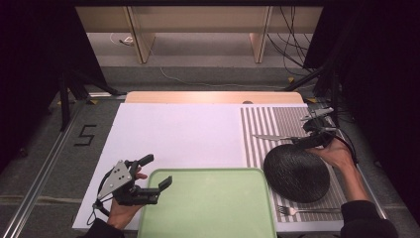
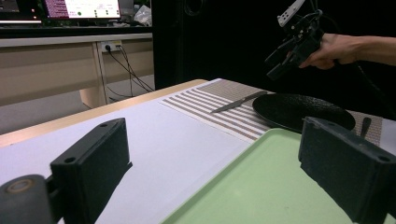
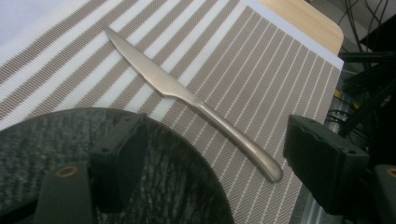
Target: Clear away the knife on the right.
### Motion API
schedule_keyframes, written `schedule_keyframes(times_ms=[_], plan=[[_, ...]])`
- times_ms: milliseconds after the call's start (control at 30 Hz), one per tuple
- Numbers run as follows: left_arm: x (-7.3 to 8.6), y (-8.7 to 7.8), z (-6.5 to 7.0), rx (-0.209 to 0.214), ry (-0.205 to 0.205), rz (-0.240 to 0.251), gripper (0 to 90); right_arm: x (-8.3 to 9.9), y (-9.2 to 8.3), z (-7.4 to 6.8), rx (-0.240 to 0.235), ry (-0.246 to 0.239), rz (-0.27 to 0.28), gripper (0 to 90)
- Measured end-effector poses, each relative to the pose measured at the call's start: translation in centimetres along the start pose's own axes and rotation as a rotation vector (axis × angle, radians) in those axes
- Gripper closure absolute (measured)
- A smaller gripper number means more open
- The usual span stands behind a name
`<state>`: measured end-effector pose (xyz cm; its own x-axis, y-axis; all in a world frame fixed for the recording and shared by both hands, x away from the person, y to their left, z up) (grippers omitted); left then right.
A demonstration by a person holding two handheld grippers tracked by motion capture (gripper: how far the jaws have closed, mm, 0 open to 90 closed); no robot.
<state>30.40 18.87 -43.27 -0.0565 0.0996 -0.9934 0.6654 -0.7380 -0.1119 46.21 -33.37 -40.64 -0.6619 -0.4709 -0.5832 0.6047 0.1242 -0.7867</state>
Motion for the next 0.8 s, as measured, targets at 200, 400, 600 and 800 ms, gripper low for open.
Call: schedule_keyframes(times_ms=[200, 400, 600, 800], plan=[[0.0, 0.0, 0.0, 0.002, 0.000, 0.000, 8.4, -0.2, 1.1, 0.7, -0.019, 0.012, -0.032, 24.2], [0.0, 0.0, 0.0, 0.002, 0.001, 0.000, 8.4, -0.5, 2.6, 1.1, -0.026, 0.007, -0.075, 24.4], [0.0, 0.0, 0.0, 0.000, -0.004, 0.001, 8.5, -0.9, 4.0, 1.4, -0.016, -0.016, -0.148, 24.6], [0.0, 0.0, -0.1, 0.000, -0.007, -0.001, 8.6, -1.2, 5.2, 2.1, -0.032, -0.001, -0.181, 24.7]])
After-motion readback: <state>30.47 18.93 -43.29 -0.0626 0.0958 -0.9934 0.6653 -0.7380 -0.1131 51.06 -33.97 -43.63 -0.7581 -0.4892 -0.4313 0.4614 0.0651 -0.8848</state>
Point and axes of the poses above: each handheld gripper's, and its own axes: y roughly forward along the jaws, x roughly out of its underside, z roughly to its right, the point moved 1 cm from there along y, roughly forward along the jaws, and after that the axes turned 5 degrees about y, right-handed, at the moved point
